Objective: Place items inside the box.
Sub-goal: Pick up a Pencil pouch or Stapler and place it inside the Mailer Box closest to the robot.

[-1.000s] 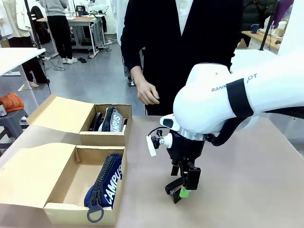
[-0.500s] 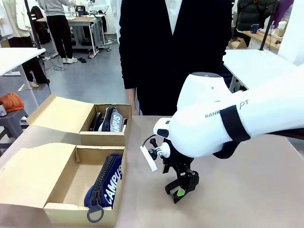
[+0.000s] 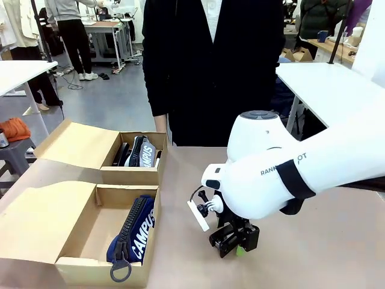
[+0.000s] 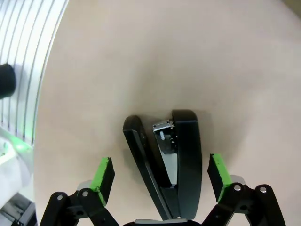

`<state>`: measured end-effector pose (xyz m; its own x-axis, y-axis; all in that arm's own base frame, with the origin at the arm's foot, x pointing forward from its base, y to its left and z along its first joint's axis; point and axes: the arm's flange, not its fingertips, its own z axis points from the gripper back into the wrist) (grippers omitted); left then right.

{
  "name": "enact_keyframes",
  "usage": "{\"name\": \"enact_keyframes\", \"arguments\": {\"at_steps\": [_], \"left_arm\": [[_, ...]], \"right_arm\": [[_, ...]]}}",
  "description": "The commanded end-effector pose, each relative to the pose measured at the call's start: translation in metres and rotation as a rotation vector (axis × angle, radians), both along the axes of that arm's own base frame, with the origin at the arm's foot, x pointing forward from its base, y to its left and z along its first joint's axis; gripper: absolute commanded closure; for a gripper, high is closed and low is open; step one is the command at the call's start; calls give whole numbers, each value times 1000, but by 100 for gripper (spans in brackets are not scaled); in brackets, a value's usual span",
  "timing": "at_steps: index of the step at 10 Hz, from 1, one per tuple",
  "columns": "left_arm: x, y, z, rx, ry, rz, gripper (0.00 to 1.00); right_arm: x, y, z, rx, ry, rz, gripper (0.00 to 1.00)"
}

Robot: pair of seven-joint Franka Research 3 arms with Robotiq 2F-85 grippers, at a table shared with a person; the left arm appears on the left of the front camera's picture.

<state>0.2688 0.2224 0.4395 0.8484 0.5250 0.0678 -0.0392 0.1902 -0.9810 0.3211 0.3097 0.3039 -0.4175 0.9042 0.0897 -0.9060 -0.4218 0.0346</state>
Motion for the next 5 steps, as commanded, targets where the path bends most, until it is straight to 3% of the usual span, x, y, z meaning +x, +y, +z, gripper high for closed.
{"name": "enact_keyframes", "arguments": {"at_steps": [1, 4, 5], "left_arm": [[-2, 1, 1, -4, -21, -6, 0], [-2, 1, 1, -4, -21, -6, 0], [-2, 1, 1, -4, -21, -6, 0]], "right_arm": [[3, 0, -5, -19, -28, -31, 0], [4, -1, -3, -52, -55, -57, 0], [3, 0, -3, -61, -55, -46, 56]]}}
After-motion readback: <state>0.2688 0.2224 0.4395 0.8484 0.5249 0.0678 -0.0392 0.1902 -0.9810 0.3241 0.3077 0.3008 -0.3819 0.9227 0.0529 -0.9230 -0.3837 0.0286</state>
